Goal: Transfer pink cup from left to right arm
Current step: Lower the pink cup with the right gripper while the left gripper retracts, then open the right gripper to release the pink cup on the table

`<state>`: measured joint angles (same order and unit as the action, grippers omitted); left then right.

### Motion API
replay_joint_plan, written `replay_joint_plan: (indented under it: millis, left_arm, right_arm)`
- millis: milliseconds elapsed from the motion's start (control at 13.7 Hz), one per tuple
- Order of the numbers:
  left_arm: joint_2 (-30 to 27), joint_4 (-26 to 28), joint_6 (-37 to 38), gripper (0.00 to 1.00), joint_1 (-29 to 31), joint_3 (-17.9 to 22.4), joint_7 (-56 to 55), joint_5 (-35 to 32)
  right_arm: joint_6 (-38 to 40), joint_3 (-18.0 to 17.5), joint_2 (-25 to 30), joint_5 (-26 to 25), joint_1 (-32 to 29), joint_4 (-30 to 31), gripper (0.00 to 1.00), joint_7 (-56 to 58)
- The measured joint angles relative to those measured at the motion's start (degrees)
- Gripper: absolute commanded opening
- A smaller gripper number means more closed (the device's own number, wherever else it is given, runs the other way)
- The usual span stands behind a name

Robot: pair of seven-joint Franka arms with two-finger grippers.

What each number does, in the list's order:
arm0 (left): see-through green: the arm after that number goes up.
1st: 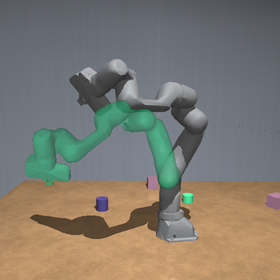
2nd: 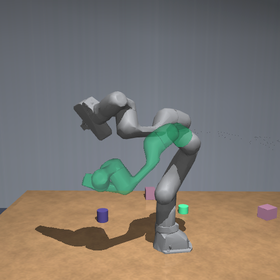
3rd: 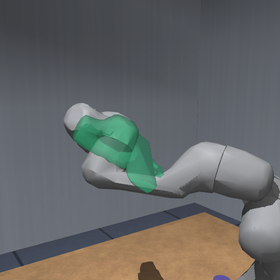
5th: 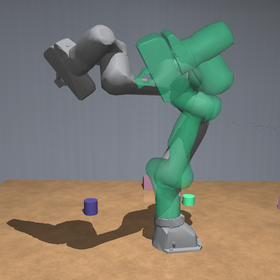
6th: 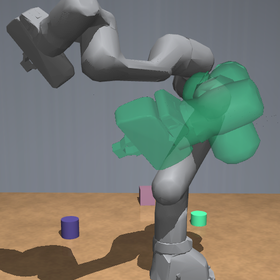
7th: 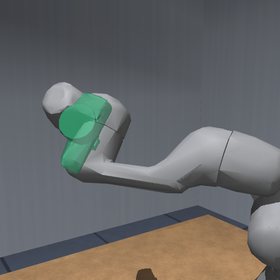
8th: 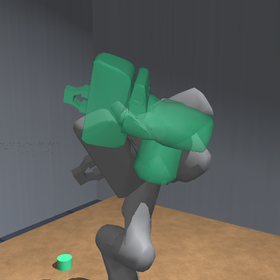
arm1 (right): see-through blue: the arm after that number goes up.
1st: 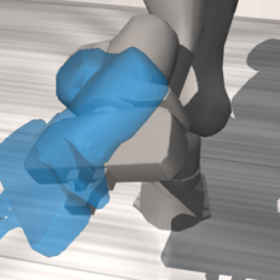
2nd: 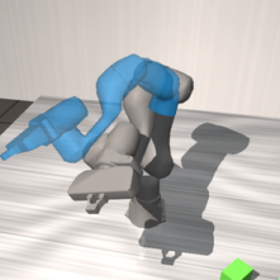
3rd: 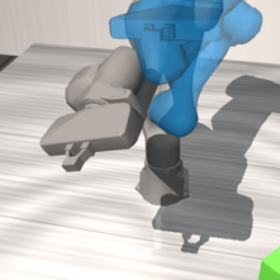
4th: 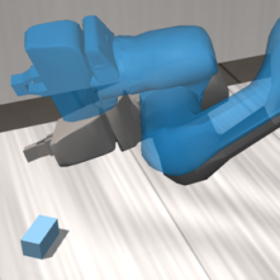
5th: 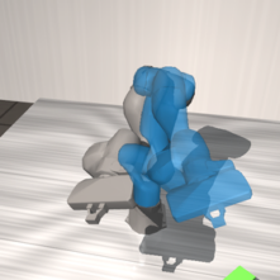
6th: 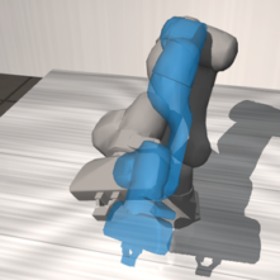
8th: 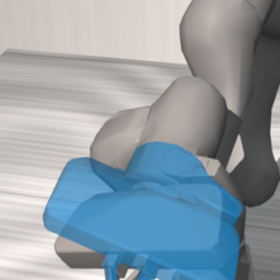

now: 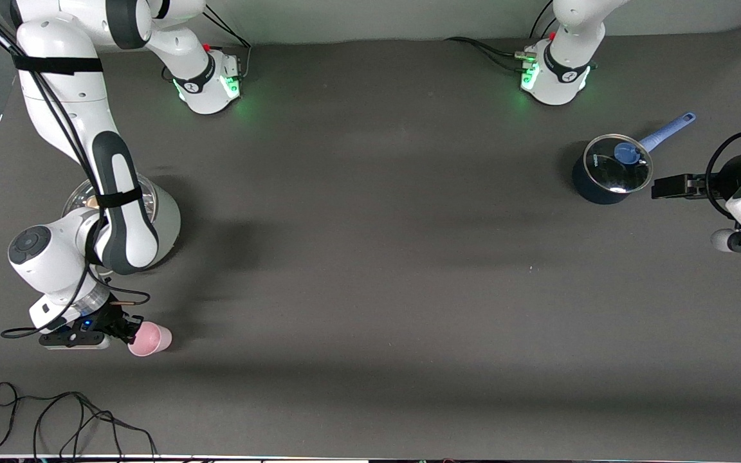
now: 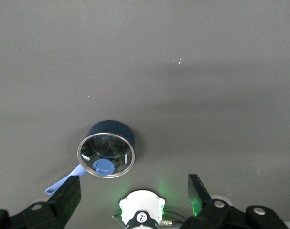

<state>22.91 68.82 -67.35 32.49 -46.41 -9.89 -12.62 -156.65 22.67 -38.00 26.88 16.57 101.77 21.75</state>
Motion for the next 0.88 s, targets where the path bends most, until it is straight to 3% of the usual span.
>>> replay_joint_plan:
  millis: [73,219,292,439,512,658,877]
  left_arm:
    - [0.0,0.0,0.3,1.00,0.0,0.0,0.0,0.0]
    - [0.0,0.0,0.5,1.00,0.0,0.0,0.0,-0.1]
    - [0.0,0.1,0.7,1.00,-0.2,0.1,0.0,-0.1]
    - [-0.3,0.2,1.8,1.00,-2.6,2.6,-0.2,-0.4]
    - [-0.5,0.2,2.2,1.00,-5.7,6.0,-0.2,-0.4]
    - [-0.9,0.0,2.4,1.00,-13.9,15.4,-0.2,-0.4]
    - [-2.1,-0.5,2.4,1.00,-26.0,29.8,0.3,1.6]
  right_arm:
    - [-0.3,0.0,0.0,0.0,0.0,0.0,0.62,0.0]
    - [-0.7,0.0,0.0,0.0,0.0,0.0,0.93,0.0]
    - [-0.7,0.0,0.0,0.0,0.0,0.0,0.99,0.0]
    - [-0.7,0.0,0.0,0.0,0.0,0.0,1.00,0.0]
    - [-0.7,0.0,0.0,0.0,0.1,0.0,1.00,0.0]
    - [0.1,0.0,0.3,0.0,0.1,-0.1,1.00,0.1]
    - [7.8,1.1,2.1,0.0,0.2,-0.7,1.00,1.8]
